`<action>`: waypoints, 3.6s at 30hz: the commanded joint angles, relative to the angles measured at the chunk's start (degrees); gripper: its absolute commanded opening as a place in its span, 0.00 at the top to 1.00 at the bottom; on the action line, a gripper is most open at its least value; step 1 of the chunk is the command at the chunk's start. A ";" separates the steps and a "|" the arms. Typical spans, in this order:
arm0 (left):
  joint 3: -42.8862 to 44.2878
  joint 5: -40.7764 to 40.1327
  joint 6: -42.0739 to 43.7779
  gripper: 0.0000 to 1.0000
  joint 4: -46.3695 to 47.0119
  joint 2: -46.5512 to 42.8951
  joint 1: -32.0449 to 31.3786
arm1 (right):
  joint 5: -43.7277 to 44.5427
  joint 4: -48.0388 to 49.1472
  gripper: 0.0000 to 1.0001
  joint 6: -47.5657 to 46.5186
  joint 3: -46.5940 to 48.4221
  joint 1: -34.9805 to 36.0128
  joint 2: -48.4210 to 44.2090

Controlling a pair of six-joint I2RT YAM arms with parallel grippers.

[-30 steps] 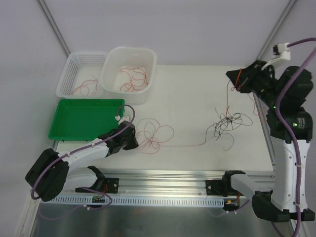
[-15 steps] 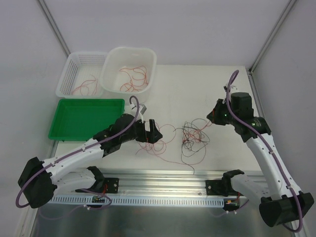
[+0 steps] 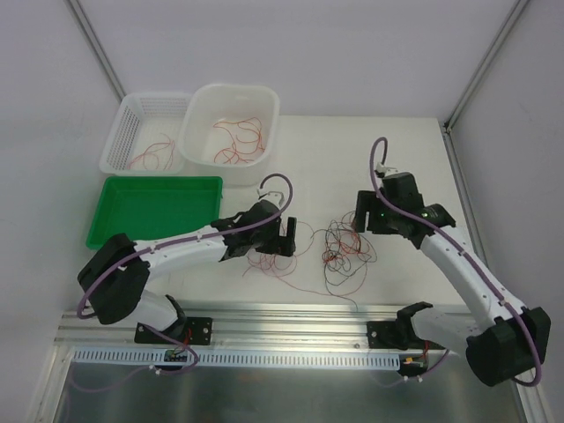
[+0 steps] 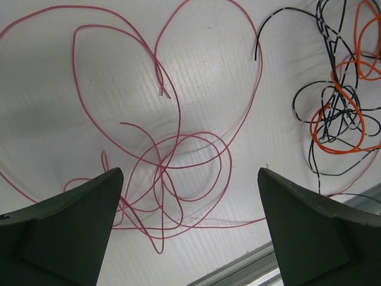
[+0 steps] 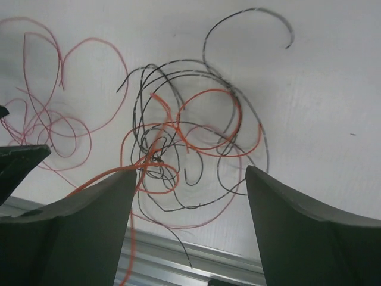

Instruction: Untangle the cables

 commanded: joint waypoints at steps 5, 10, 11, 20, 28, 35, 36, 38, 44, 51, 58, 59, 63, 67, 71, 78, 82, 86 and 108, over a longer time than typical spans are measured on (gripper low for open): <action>6.60 -6.15 -1.46 0.10 -4.46 9.36 -1.68 | -0.49 7.39 0.12 4.51 -3.22 11.01 11.93; 7.57 -7.29 -3.13 0.18 -6.30 13.77 -1.95 | 6.44 9.16 0.12 6.18 -1.20 17.78 21.88; 7.40 -7.90 -3.22 0.24 -6.48 14.74 -1.95 | 8.45 9.50 0.13 6.44 -0.94 18.83 23.46; 5.64 -12.74 -4.19 0.69 -8.85 17.21 -1.51 | 17.33 9.25 0.57 6.62 -1.81 18.32 31.03; 1.51 -17.05 -3.31 1.00 -11.84 12.99 3.06 | 19.63 3.27 0.99 2.76 -4.01 -0.91 16.46; -2.27 -18.90 -2.96 1.00 -12.63 9.12 5.26 | 20.69 -6.04 0.99 -1.99 13.22 -18.41 2.56; -2.88 -18.90 -3.13 1.00 -12.72 9.21 5.35 | 20.51 -6.57 0.99 -2.43 18.52 -19.29 1.68; -3.85 -18.81 -3.39 1.00 -12.98 9.21 5.44 | 18.85 -8.06 0.99 -3.39 24.17 -20.79 1.67; -5.70 -17.76 -4.54 1.00 -12.99 9.73 5.44 | 17.71 -11.58 0.99 -7.88 46.24 -20.80 5.54; -4.04 -13.54 -4.80 1.00 -12.99 8.60 4.39 | 3.74 -12.21 0.99 -6.66 51.03 -20.88 9.76; 2.82 -9.15 -3.40 0.99 -12.98 3.77 0.09 | -2.51 1.58 0.99 -1.29 18.52 -20.36 7.56; 4.48 -8.79 -3.13 0.99 -12.99 3.41 -0.27 | -2.43 2.47 0.99 -1.20 15.88 -20.18 8.09; 8.35 -9.57 -1.03 0.97 -12.99 2.09 -1.15 | -0.58 7.30 0.94 -1.11 8.30 -18.69 12.04; 11.96 -11.51 1.61 0.87 -12.99 3.40 -1.15 | -0.49 8.54 0.58 -1.20 5.93 -15.36 14.77; 13.81 -10.72 2.23 0.62 -13.07 3.15 -1.15 | -0.84 7.05 0.33 -2.34 5.74 -9.65 12.93; 9.51 -9.15 0.65 0.15 -14.04 -3.87 -1.15 | -1.20 5.90 0.22 -0.68 2.06 3.53 4.68; 7.84 -4.41 0.56 0.15 -14.48 -4.33 -1.24 | -0.67 6.69 0.11 0.03 -1.63 8.82 -0.51; 9.24 -2.11 2.23 0.19 -14.39 -0.56 -2.21 | -0.49 7.75 0.06 1.35 -5.85 11.89 -6.49; 22.24 -15.12 9.96 1.00 -21.51 -3.52 -3.62 | -6.47 31.11 0.06 9.26 -19.48 21.30 -6.34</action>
